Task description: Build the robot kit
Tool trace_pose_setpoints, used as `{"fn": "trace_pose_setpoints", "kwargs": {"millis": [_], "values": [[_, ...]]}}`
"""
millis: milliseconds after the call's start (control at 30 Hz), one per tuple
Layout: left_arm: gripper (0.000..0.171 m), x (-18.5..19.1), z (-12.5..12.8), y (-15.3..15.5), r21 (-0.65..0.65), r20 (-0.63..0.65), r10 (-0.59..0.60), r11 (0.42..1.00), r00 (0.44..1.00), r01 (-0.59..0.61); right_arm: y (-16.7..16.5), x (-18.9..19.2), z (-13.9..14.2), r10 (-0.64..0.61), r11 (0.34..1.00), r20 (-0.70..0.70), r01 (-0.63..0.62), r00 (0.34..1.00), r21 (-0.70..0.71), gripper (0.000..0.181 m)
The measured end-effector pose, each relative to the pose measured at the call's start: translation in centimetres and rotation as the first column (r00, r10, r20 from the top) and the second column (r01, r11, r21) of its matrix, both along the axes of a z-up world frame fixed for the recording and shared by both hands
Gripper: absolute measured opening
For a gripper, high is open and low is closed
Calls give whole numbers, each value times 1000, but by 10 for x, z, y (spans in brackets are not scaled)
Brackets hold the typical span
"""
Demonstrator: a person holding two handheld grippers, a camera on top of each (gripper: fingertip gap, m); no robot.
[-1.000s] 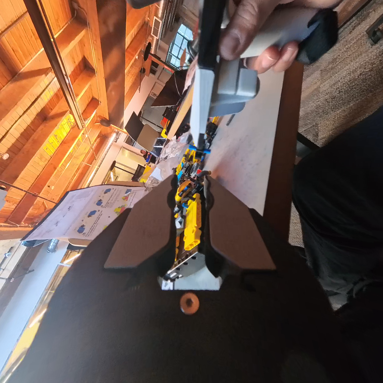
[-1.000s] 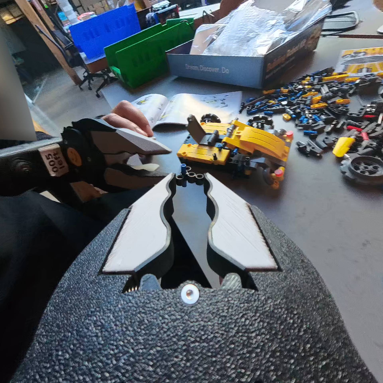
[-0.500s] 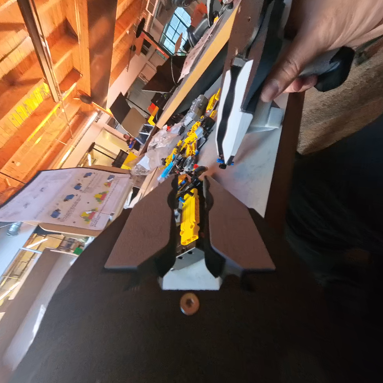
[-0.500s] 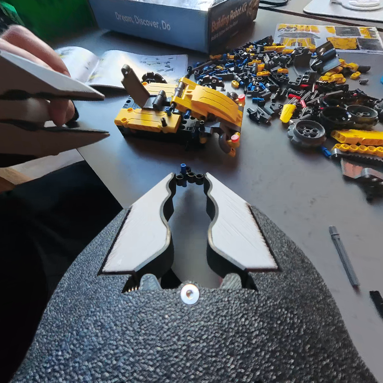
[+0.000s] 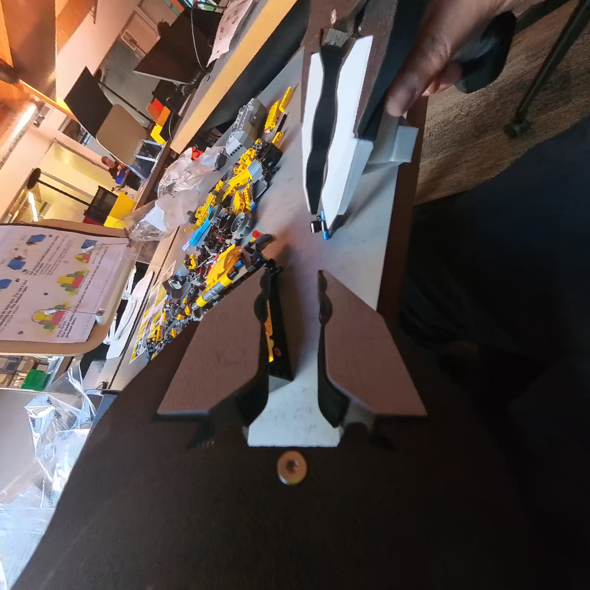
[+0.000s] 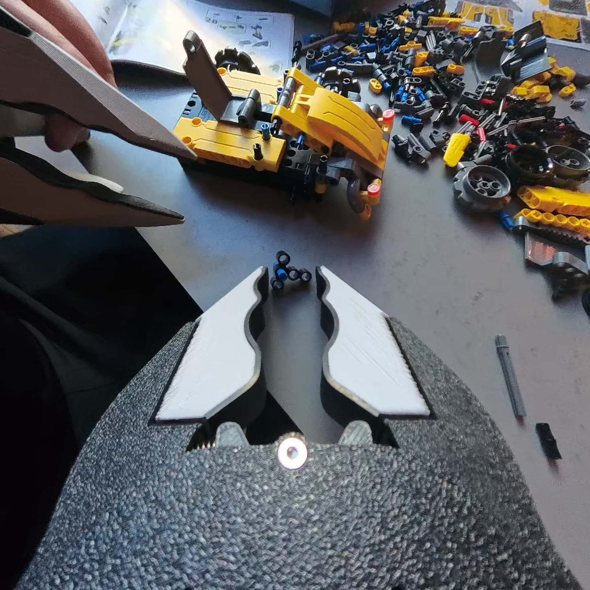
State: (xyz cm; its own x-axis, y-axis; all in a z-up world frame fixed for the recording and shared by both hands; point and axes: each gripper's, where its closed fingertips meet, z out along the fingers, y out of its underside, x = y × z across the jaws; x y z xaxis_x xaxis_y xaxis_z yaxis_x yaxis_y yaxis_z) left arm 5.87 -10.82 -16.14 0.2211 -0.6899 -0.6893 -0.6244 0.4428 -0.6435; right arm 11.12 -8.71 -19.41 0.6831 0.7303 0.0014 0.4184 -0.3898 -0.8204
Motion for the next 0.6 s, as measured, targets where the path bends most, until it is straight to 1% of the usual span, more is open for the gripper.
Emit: {"fn": "trace_pose_setpoints", "kwargs": {"millis": [100, 200, 267, 333, 400, 467, 533, 600], "values": [[25, 1, -2, -1, 13, -15, -4, 1000, 1000, 4, -4, 1, 4, 12, 1000, -60, -14, 998, -23, 32], [25, 0, -4, -3, 22, -31, -8, 1000, 999, 9, -14, 12, 16, 18, 1000, -85, -18, 996, 1, 34], [24, -1, -4, -4, 16, -26, -12, 1000, 1000, 12, -17, 36, 25, -30, 999, -80, 32, 996, 26, 33], [24, -1, -2, -4, -1, -11, -15, 1000, 1000, 15, -18, 71, 29, -110, 993, -90, 112, 990, 21, 32], [25, -2, -2, -3, -28, -4, -13, 1000, 1000, 13, -15, 109, 29, -199, 980, -97, 200, 975, 3, 31], [25, -2, -2, -1, -53, -4, -8, 999, 1000, 8, -10, 141, 25, -258, 966, -89, 257, 962, -25, 31], [26, -2, -3, -1, -69, -8, -9, 998, 1000, 9, -4, 158, 20, -257, 965, -85, 252, 963, -72, 27], [26, -1, -6, -2, -89, -22, -17, 996, 1000, 15, 6, 165, 18, -239, 968, -72, 232, 968, -90, 26]]}}
